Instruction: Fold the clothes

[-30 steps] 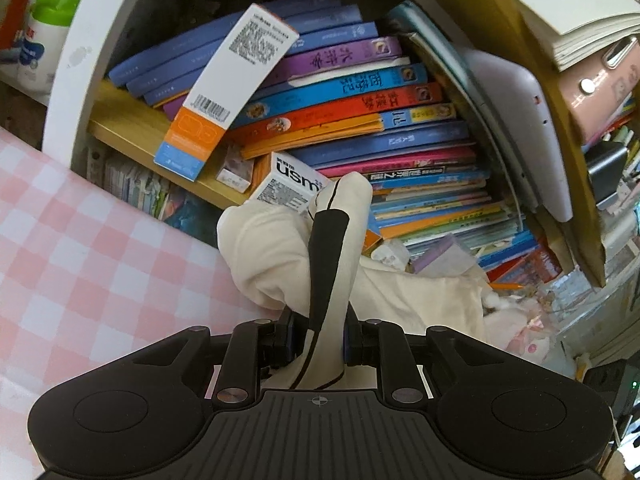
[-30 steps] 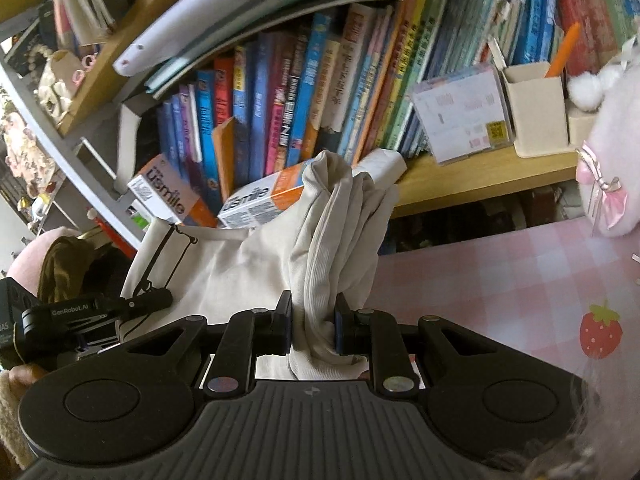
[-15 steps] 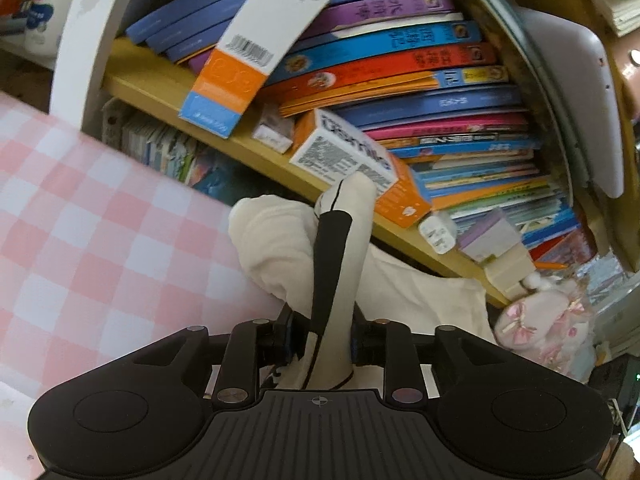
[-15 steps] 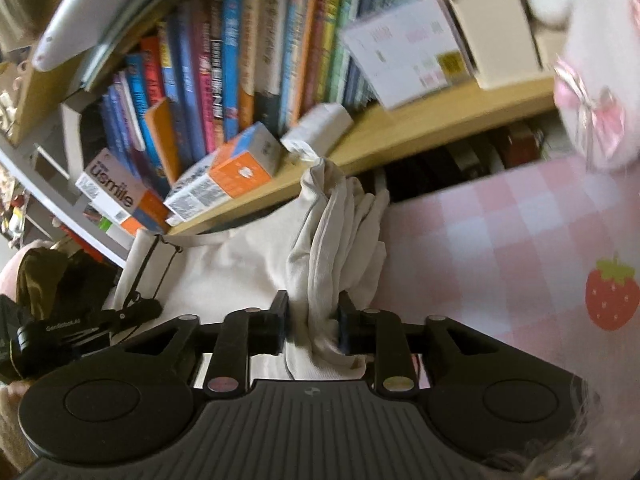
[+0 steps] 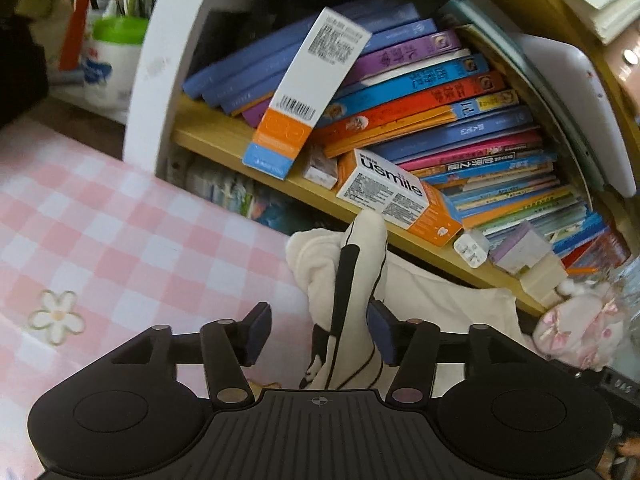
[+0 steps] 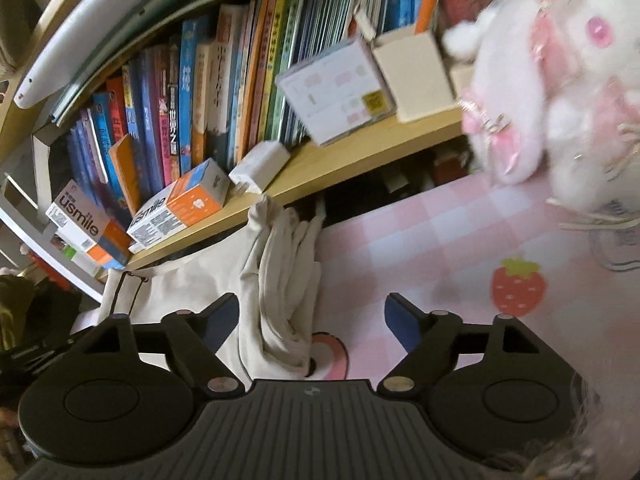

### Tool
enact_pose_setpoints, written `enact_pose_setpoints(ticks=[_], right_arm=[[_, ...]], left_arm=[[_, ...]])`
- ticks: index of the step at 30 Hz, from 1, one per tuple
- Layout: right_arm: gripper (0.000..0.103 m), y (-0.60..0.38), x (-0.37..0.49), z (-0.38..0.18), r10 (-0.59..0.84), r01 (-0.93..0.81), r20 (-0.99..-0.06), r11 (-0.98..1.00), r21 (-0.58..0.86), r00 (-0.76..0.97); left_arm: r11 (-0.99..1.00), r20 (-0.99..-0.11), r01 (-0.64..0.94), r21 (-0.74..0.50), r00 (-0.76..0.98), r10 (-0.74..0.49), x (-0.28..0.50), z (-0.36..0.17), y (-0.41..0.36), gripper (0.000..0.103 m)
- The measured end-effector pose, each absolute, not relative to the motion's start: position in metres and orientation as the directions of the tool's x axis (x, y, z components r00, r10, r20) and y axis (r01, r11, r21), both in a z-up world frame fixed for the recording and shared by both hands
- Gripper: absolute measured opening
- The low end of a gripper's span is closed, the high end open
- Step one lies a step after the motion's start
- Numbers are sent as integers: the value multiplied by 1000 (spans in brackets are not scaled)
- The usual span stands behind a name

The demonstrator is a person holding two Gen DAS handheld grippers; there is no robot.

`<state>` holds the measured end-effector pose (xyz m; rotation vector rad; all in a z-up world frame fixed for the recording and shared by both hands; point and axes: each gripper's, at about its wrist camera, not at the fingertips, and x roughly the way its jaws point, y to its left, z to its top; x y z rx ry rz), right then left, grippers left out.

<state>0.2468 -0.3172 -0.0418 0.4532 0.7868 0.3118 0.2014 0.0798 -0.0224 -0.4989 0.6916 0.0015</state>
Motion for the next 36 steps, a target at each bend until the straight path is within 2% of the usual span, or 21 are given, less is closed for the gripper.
enact_pose_setpoints(ticks=[4, 9, 13, 19, 25, 36], right_arm=[[85, -313, 229, -31, 384, -108, -602, 890, 443, 700], [88, -298, 203, -16, 342, -134, -599, 922, 364, 724], [94, -285, 179, -6, 309, -170, -589, 945, 279, 747], [103, -279, 150, -2, 257, -170, -585, 965, 200, 769], [103, -278, 123, 0, 209, -141, -593, 977, 159, 778], [103, -269, 86, -4, 173, -132, -610, 985, 112, 774]], left_arm=[[903, -602, -173, -393, 790, -111, 182, -11, 69, 68], [925, -594, -168, -342, 801, -74, 157, 0, 52, 72], [942, -600, -199, -271, 800, -4, 137, 6, 37, 81], [964, -605, -214, -155, 793, 78, 112, 10, 14, 86], [972, -597, -206, -115, 796, 97, 86, 15, -5, 95], [975, -615, -198, -105, 783, 92, 59, 10, -20, 97]])
